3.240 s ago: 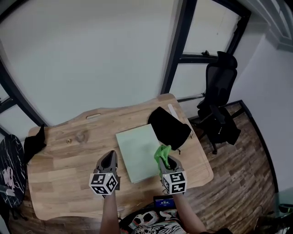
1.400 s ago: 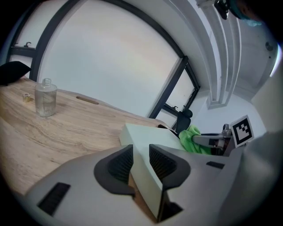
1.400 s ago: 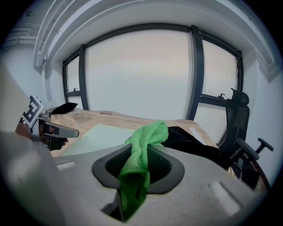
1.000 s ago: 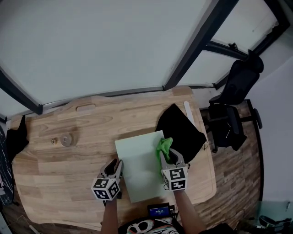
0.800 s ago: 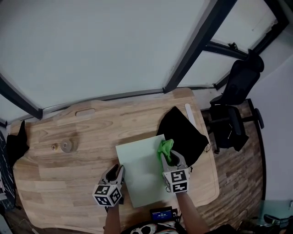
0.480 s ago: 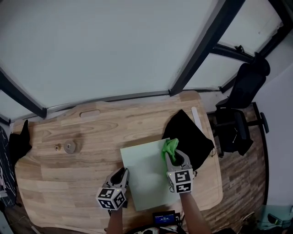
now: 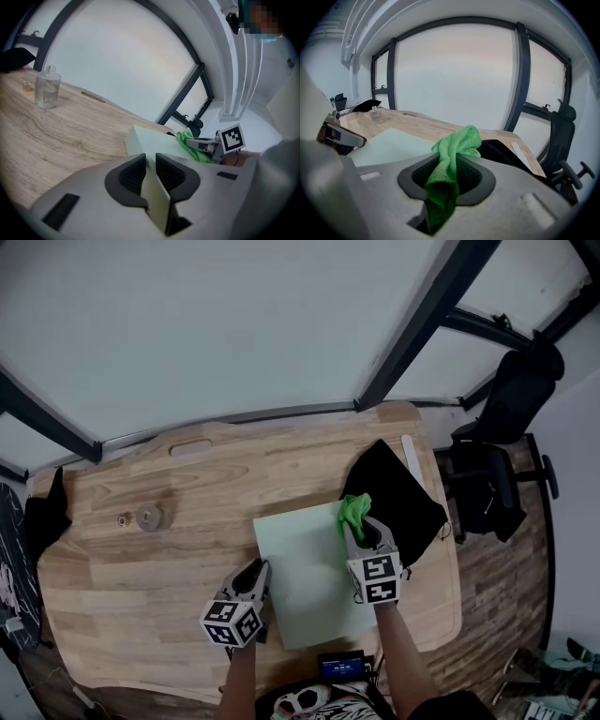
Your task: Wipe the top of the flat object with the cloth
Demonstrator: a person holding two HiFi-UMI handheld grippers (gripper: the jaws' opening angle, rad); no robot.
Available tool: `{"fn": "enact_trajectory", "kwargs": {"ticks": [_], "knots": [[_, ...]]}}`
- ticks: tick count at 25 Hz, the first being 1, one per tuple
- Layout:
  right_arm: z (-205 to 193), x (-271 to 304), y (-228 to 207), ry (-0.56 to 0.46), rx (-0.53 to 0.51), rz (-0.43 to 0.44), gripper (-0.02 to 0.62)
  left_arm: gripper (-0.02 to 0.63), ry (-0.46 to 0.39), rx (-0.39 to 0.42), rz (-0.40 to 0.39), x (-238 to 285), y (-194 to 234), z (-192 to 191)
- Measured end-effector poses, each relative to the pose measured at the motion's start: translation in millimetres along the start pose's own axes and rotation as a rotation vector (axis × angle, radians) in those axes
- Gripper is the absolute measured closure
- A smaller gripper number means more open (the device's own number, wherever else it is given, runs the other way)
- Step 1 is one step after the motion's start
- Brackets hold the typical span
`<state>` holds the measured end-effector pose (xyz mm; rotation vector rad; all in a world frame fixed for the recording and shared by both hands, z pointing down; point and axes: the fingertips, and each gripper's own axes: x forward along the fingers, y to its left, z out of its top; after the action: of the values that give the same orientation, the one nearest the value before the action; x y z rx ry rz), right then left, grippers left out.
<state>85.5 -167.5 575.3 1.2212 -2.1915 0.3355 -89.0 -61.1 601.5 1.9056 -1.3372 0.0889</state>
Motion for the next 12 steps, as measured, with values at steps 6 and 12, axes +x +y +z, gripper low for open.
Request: {"fn": "enact_trajectory", "kwargs": {"ticks": [6, 12], "knots": [[-8.2, 5.6, -1.9, 0.056, 0.063, 0.05, 0.506, 0.54, 0.007, -0.008, -0.002, -0.6, 0.5, -2.3], [-10.9, 5.3, -0.6, 0.087, 0.065, 0.048, 0.506, 0.54, 0.017, 0.018, 0.001, -1.8, -1.3, -4.4]]}}
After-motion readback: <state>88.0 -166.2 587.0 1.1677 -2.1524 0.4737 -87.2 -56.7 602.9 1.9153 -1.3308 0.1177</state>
